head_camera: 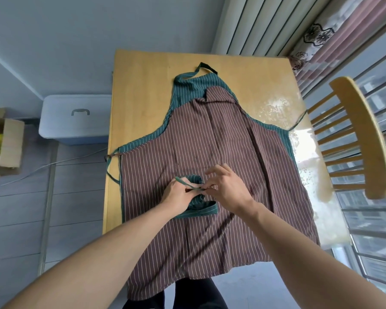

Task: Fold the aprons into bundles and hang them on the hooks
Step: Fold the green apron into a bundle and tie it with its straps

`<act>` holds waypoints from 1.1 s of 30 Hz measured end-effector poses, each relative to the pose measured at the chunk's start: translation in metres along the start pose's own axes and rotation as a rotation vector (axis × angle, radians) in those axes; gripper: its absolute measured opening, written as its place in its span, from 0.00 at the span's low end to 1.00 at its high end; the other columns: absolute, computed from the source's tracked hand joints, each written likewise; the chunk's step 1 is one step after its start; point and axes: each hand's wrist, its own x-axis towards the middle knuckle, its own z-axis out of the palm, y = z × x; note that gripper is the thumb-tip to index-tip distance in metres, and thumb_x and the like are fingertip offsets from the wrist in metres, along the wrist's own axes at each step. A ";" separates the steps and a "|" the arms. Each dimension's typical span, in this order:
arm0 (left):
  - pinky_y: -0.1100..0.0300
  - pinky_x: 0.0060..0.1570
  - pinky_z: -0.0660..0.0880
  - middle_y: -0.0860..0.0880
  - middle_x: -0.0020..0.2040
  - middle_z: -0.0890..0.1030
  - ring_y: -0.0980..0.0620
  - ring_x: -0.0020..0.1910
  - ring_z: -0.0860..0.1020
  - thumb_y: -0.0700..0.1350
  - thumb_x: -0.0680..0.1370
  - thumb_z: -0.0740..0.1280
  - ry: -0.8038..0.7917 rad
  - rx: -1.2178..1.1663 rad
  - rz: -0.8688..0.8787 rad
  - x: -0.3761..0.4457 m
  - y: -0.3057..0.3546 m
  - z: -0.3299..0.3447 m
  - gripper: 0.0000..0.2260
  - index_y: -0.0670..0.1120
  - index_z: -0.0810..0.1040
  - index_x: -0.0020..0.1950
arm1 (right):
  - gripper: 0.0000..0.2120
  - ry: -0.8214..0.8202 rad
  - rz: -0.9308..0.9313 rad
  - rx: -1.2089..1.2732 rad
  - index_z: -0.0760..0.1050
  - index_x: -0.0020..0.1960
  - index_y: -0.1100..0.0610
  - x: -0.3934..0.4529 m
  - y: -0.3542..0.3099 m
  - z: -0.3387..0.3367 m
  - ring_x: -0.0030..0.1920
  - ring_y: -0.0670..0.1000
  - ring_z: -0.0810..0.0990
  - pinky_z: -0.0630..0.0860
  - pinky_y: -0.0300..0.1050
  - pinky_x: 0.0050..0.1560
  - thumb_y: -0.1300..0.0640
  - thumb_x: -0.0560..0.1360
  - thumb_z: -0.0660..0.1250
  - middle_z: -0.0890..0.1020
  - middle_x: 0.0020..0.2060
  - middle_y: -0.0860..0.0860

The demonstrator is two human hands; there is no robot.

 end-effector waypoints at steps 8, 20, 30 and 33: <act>0.56 0.61 0.66 0.53 0.53 0.77 0.51 0.60 0.72 0.44 0.82 0.64 -0.184 -0.074 -0.017 -0.003 0.000 -0.015 0.08 0.45 0.83 0.50 | 0.06 -0.180 0.256 0.154 0.83 0.46 0.50 0.015 -0.014 0.006 0.43 0.43 0.81 0.80 0.44 0.48 0.50 0.73 0.77 0.85 0.45 0.44; 0.60 0.27 0.60 0.47 0.28 0.70 0.55 0.22 0.62 0.48 0.84 0.63 0.018 -0.129 -0.048 0.002 -0.011 -0.021 0.16 0.38 0.80 0.43 | 0.08 -0.127 0.524 0.610 0.83 0.45 0.58 0.017 -0.034 -0.001 0.33 0.42 0.83 0.78 0.31 0.35 0.58 0.70 0.80 0.86 0.36 0.48; 0.54 0.38 0.71 0.46 0.42 0.81 0.51 0.33 0.75 0.48 0.85 0.62 0.008 -0.180 0.011 0.004 -0.017 -0.029 0.10 0.43 0.76 0.49 | 0.08 -0.383 0.601 0.745 0.84 0.51 0.60 0.014 -0.045 -0.006 0.40 0.44 0.87 0.82 0.39 0.50 0.58 0.74 0.77 0.88 0.42 0.52; 0.55 0.34 0.61 0.44 0.35 0.70 0.51 0.30 0.65 0.49 0.86 0.59 0.032 -0.176 -0.007 0.002 -0.015 -0.031 0.15 0.41 0.68 0.44 | 0.06 -0.262 0.333 0.245 0.88 0.49 0.53 0.020 -0.053 0.007 0.39 0.41 0.79 0.72 0.38 0.60 0.53 0.74 0.76 0.87 0.42 0.48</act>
